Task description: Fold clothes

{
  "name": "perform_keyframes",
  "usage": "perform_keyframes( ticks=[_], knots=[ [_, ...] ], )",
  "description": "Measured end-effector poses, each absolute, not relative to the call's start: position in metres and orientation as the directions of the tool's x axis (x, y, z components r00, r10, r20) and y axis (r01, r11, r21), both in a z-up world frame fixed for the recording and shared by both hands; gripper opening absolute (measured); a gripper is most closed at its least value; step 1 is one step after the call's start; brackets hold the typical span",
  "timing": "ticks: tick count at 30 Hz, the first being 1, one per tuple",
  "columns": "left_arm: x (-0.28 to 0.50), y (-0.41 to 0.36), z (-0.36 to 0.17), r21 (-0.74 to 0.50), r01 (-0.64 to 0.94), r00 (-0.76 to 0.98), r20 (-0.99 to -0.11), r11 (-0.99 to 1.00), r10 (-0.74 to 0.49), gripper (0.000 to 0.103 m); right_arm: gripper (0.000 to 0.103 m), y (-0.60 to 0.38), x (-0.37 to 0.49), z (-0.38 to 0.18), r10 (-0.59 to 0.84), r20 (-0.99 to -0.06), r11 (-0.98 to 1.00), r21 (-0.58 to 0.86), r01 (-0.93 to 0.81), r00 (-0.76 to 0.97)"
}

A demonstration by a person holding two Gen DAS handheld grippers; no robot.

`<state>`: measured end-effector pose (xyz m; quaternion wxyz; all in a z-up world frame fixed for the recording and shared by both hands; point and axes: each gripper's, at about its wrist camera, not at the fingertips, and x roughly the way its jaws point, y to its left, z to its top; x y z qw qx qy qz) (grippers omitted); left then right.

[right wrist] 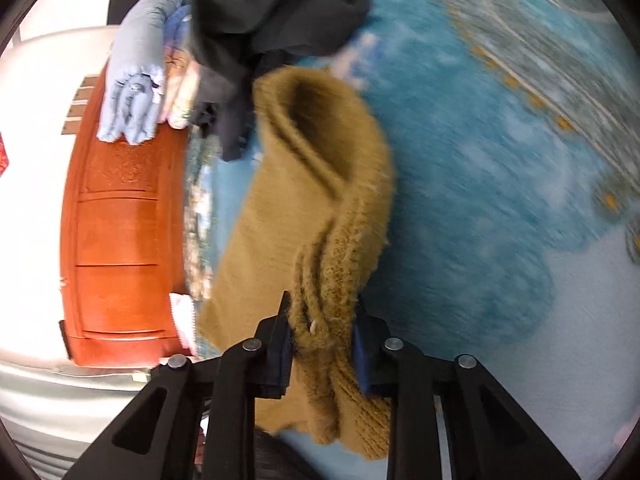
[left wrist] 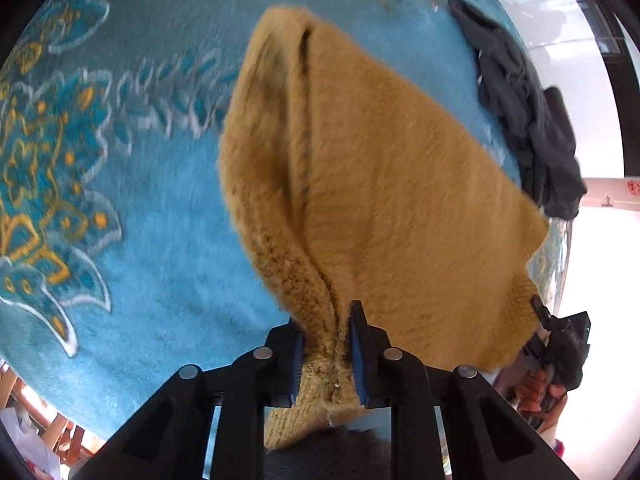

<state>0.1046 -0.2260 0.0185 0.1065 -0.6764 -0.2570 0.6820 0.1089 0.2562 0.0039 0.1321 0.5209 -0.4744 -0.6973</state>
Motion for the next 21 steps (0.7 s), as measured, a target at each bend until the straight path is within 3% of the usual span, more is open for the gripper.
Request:
perform_keyframes(
  ticks=[6, 9, 13, 18, 21],
  knots=[
    [0.087, -0.229, 0.132, -0.562, 0.025, -0.301, -0.793, -0.826, 0.53, 0.02, 0.023, 0.242, 0.062, 0.095, -0.714, -0.484, -0.516, 0.852, -0.087, -0.506],
    [0.084, -0.221, 0.156, -0.571, -0.035, -0.339, -0.765, -0.821, 0.547, 0.02, 0.023, 0.245, 0.065, 0.125, -0.727, -0.421, -0.504, 0.864, 0.005, -0.543],
    [0.088, -0.218, 0.11, -0.479, 0.023, -0.252, -0.852, -0.878, 0.458, 0.02, 0.023, 0.256, 0.083, 0.11, -0.702, -0.465, -0.54, 0.841, -0.023, -0.539],
    [0.099, -0.215, 0.006, -0.381, 0.18, -0.052, -0.924, -0.907, 0.378, 0.02, 0.023, 0.264, 0.109, 0.004, -0.655, -0.649, -0.578, 0.761, -0.296, -0.389],
    [0.104, -0.212, 0.003, -0.363, 0.176, -0.063, -0.932, -0.915, 0.357, 0.02, 0.023, 0.268, 0.122, -0.026, -0.641, -0.673, -0.558, 0.739, -0.378, -0.369]
  ],
)
